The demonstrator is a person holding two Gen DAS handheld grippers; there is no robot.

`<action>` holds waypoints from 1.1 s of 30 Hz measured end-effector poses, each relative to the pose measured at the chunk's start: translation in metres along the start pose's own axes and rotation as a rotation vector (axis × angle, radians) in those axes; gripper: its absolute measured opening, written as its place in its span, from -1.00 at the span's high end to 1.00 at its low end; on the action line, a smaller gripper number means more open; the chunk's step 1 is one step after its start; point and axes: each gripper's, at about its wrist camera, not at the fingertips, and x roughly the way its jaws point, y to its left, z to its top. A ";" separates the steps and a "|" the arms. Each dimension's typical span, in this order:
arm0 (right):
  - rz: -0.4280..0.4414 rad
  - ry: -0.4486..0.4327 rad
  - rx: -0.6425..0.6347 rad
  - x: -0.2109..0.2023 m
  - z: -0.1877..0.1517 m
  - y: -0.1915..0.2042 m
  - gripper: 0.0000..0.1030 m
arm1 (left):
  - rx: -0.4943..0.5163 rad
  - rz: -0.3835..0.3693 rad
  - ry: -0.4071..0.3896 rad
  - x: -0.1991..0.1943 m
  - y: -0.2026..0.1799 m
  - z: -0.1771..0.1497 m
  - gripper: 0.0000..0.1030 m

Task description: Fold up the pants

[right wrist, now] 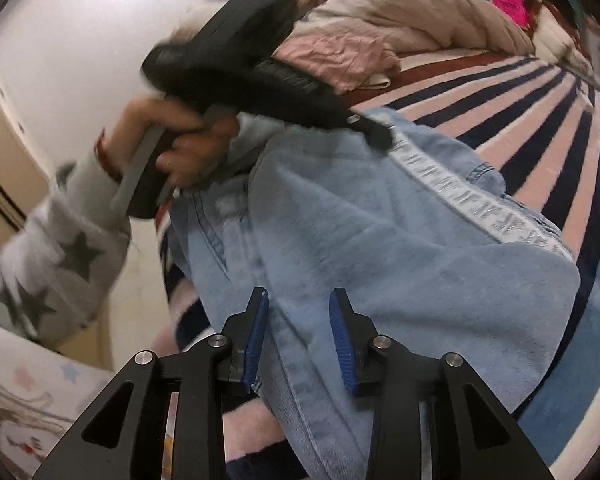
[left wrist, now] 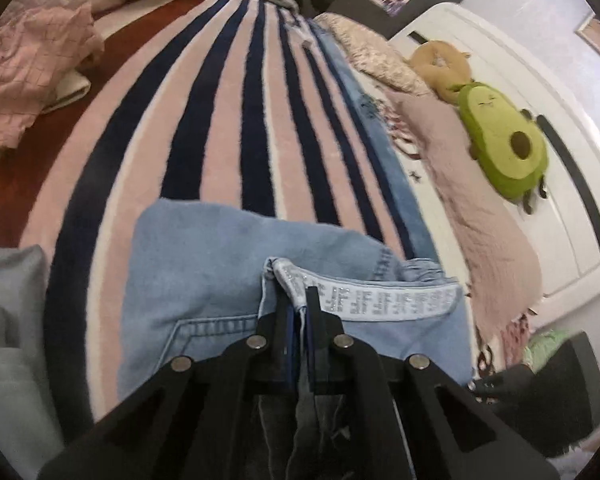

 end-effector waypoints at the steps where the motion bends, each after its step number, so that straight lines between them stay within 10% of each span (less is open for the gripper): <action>1: 0.005 0.000 0.006 0.001 -0.001 -0.001 0.45 | -0.013 0.002 0.009 0.003 0.001 -0.001 0.94; 4: 0.035 -0.007 0.045 0.000 -0.003 -0.008 0.45 | -0.030 -0.036 0.004 -0.009 0.003 -0.006 0.84; 9: 0.054 -0.016 0.074 -0.001 -0.007 -0.011 0.47 | 0.036 -0.072 -0.081 -0.058 -0.009 -0.025 0.08; 15: 0.045 -0.021 0.083 0.000 -0.007 -0.011 0.47 | 0.068 -0.101 0.003 -0.050 -0.022 -0.044 0.15; 20: 0.042 -0.023 0.091 -0.001 -0.010 -0.011 0.47 | 0.112 -0.138 0.013 -0.053 -0.031 -0.078 0.86; 33: 0.079 -0.131 0.128 -0.029 0.007 -0.019 0.36 | 0.205 -0.158 0.016 -0.068 -0.045 -0.127 0.90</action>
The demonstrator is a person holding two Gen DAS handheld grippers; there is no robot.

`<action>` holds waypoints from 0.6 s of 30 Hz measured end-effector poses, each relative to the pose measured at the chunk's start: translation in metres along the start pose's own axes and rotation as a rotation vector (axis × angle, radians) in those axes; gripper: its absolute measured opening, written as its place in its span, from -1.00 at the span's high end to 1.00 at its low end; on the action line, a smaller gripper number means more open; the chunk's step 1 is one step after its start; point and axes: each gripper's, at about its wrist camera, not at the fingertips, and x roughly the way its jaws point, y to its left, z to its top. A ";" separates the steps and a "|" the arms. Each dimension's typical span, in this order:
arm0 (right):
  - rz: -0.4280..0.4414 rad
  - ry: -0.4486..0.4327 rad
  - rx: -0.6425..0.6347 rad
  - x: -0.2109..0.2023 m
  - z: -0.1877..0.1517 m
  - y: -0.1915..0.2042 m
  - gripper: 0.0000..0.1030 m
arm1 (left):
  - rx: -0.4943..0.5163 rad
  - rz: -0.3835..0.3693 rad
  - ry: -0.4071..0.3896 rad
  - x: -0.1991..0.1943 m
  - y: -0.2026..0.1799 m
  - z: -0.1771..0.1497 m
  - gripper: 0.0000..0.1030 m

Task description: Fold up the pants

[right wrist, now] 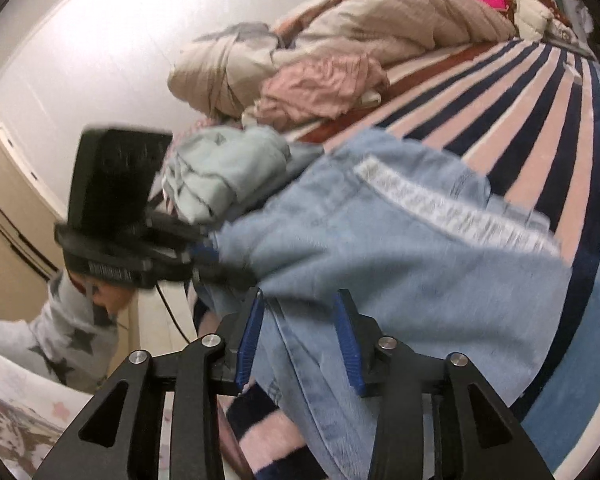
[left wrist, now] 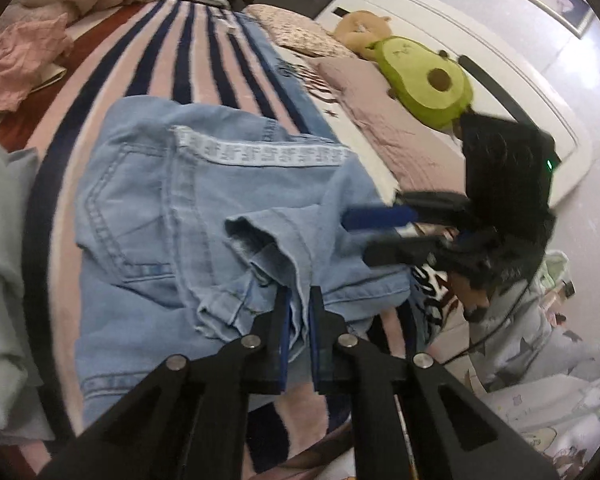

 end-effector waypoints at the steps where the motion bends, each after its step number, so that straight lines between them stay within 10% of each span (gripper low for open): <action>1: -0.013 -0.006 -0.004 -0.002 0.001 0.000 0.35 | 0.017 -0.012 0.003 0.000 -0.004 0.001 0.90; 4: -0.037 -0.018 0.004 -0.007 0.005 -0.005 0.28 | 0.056 -0.011 -0.005 0.003 -0.015 0.008 0.88; 8: -0.068 -0.023 0.048 -0.010 0.005 -0.019 0.28 | 0.032 -0.032 -0.026 0.005 -0.008 0.027 0.14; 10: -0.073 -0.024 0.067 -0.014 0.002 -0.024 0.28 | 0.016 -0.021 -0.037 0.005 0.000 0.038 0.11; 13: -0.081 -0.028 0.081 -0.018 -0.002 -0.029 0.28 | -0.047 -0.021 -0.033 0.010 0.021 0.057 0.11; 15: -0.083 -0.033 0.089 -0.021 -0.003 -0.032 0.28 | -0.084 -0.025 -0.028 0.014 0.031 0.068 0.74; 18: -0.090 -0.039 0.097 -0.026 -0.004 -0.034 0.28 | -0.113 0.010 -0.063 0.011 0.039 0.082 0.89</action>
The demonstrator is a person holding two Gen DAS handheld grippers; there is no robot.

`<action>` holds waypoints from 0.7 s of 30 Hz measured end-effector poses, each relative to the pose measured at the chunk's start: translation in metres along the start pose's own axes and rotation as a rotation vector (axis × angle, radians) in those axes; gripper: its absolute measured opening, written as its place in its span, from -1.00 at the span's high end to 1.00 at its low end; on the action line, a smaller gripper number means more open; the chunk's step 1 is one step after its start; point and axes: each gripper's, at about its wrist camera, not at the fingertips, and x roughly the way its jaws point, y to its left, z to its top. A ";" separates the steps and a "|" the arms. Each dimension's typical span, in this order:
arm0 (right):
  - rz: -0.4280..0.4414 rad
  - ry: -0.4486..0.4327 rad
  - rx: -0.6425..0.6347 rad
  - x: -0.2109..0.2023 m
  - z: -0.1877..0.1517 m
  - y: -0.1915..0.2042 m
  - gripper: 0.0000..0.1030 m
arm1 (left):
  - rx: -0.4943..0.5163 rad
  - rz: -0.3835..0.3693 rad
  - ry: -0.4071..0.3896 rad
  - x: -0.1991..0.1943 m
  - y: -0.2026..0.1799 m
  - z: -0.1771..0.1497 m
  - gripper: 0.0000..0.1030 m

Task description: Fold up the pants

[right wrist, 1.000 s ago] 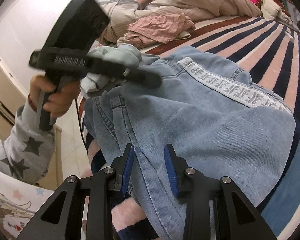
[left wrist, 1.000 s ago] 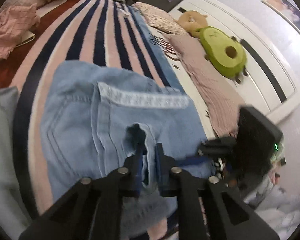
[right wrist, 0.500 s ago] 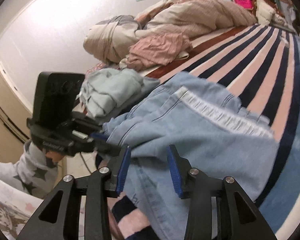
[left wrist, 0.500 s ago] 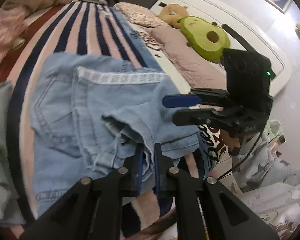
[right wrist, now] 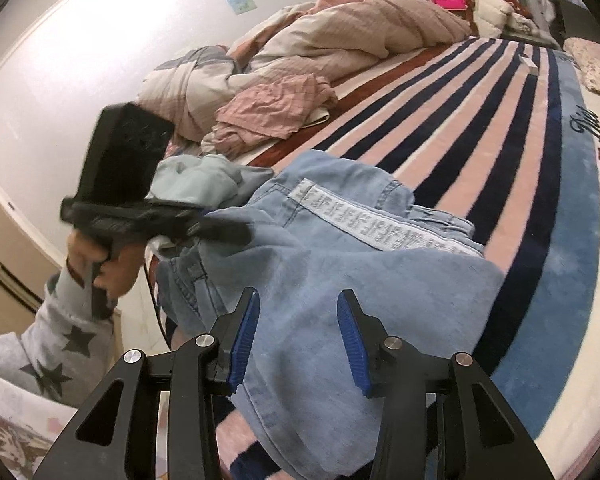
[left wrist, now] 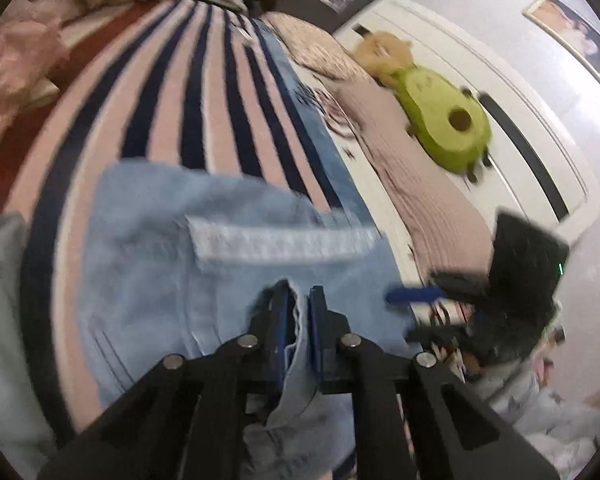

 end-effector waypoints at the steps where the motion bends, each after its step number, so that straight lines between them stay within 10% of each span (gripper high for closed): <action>1: 0.004 -0.002 0.000 -0.002 -0.001 0.000 0.28 | -0.012 0.010 -0.023 -0.004 0.002 0.005 0.90; 14: -0.025 0.011 -0.038 -0.014 -0.016 0.003 0.28 | -0.015 -0.031 -0.273 -0.073 -0.002 0.021 0.95; 19: -0.033 0.034 -0.022 -0.009 -0.021 -0.003 0.28 | -0.037 0.024 -0.148 -0.055 0.008 0.015 0.85; 21: -0.028 0.027 -0.016 -0.010 -0.022 -0.002 0.28 | -0.070 0.037 -0.100 -0.041 0.016 0.012 0.41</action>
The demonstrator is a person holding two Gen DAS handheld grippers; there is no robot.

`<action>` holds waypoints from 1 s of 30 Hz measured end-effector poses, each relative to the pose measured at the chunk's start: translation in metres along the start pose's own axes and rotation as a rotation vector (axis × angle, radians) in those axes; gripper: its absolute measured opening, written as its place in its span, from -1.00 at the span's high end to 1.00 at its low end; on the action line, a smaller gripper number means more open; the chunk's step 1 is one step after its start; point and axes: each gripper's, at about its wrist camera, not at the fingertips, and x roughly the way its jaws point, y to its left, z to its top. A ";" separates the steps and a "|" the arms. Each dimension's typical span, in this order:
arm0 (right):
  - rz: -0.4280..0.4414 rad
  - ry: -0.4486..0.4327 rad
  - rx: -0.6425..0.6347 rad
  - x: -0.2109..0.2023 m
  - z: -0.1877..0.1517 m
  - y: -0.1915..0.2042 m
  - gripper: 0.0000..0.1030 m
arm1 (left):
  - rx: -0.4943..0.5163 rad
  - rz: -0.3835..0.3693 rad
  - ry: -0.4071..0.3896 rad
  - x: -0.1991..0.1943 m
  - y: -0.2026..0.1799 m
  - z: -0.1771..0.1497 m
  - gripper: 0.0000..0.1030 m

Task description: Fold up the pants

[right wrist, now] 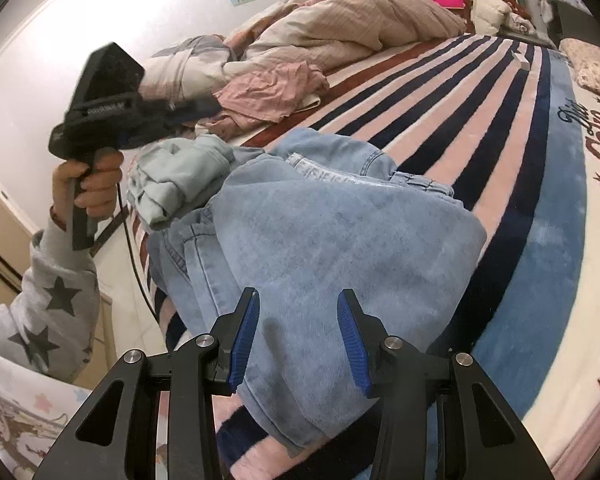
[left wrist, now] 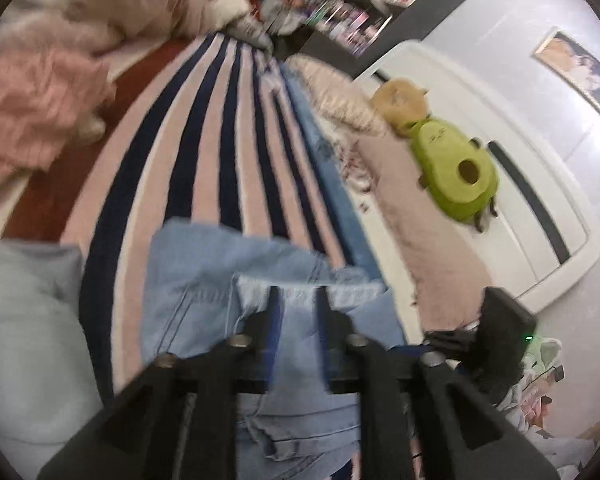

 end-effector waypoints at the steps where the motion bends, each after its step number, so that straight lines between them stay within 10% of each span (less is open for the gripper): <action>1: 0.002 -0.001 0.002 0.000 0.000 0.000 0.28 | -0.013 0.000 0.018 0.008 0.004 -0.001 0.29; 11: -0.034 0.034 -0.020 0.005 -0.016 0.003 0.27 | -0.025 0.014 0.184 0.061 -0.002 -0.006 0.37; 15: -0.026 0.036 -0.013 0.004 -0.016 0.001 0.27 | -0.034 -0.006 0.154 0.061 -0.002 -0.005 0.89; 19: -0.022 0.028 -0.011 0.003 -0.018 0.001 0.27 | -0.049 0.083 0.007 0.044 -0.001 0.002 0.96; 25: -0.029 0.033 -0.012 0.005 -0.016 0.003 0.27 | -0.055 0.217 0.021 0.060 0.006 -0.009 0.95; 28: -0.047 0.044 -0.017 0.005 -0.017 0.003 0.27 | -0.031 0.277 0.034 0.053 0.007 -0.013 0.60; 30: -0.042 0.038 -0.008 -0.003 -0.017 0.003 0.27 | 0.003 0.320 0.016 0.036 0.006 -0.015 -0.18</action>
